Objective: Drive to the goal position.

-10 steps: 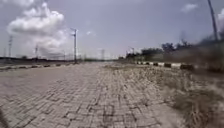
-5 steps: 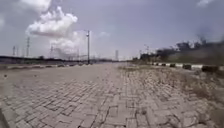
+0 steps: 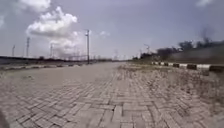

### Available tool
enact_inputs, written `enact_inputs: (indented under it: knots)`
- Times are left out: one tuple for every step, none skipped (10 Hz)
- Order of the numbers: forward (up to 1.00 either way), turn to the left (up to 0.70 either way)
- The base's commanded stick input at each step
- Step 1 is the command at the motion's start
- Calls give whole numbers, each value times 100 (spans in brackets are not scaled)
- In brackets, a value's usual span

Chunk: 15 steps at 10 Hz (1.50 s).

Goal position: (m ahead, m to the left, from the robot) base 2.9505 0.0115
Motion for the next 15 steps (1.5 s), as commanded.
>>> enact_inputs:
  knots:
    - [100, 0]
    - [100, 0]
    - [100, 0]
    - [100, 0]
    - [100, 0]
    - [100, 0]
    - [100, 0]
    - [100, 0]
    - [100, 0]
    - [100, 0]
    - [100, 0]
    - [100, 0]
    - [100, 0]
    - [100, 0]
    - [100, 0]
